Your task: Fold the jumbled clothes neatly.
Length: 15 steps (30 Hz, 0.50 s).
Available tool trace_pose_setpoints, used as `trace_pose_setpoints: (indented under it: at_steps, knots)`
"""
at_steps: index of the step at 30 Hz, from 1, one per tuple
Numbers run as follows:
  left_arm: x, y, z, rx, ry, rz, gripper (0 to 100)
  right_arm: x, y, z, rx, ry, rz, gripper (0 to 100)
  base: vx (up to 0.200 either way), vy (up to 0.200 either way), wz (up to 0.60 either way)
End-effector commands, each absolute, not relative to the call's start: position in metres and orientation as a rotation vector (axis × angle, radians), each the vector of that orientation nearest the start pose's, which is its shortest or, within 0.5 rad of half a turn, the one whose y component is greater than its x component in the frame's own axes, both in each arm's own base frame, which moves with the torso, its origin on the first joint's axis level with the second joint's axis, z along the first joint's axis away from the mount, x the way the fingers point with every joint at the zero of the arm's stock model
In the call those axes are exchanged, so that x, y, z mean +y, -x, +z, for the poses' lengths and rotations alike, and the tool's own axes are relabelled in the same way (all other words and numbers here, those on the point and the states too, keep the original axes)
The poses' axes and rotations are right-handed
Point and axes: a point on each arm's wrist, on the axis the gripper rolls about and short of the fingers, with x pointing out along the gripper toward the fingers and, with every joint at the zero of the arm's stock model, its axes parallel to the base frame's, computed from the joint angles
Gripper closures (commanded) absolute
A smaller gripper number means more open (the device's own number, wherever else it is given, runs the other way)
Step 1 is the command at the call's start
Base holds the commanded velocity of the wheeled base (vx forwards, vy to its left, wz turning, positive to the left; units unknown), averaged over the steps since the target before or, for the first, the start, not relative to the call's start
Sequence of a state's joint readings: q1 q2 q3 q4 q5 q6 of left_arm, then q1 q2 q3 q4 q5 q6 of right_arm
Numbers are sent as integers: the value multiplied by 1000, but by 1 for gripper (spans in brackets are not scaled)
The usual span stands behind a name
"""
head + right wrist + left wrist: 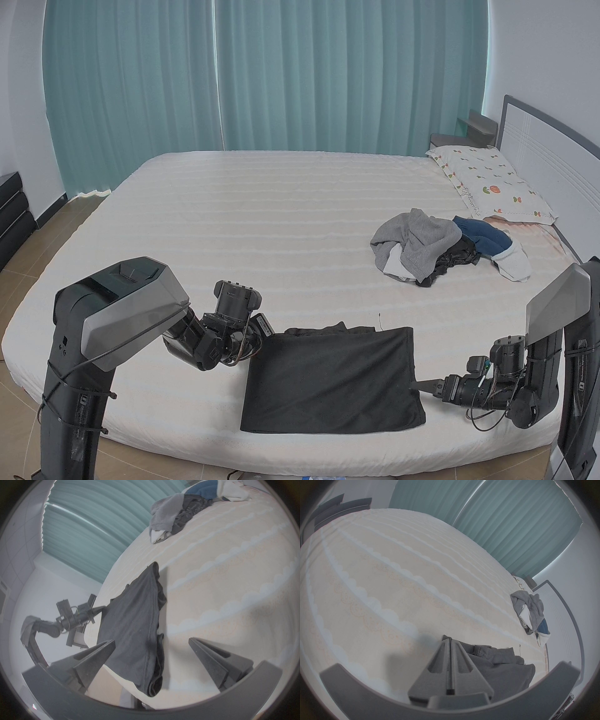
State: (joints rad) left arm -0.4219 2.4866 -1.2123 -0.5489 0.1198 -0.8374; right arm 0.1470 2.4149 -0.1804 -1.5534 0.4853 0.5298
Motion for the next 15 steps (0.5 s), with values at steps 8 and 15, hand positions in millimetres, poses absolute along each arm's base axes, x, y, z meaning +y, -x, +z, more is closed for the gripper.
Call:
trace_pose_setpoints:
  at_steps: [8,15]
  knots:
    - [-173,-402,-30,746,620,75,100,64,-232,-52,890,-516,486,0,0,0,0]
    - [-173,-402,-31,748,620,74,100,62,-224,-51,914,-499,482,100,0,0,0]
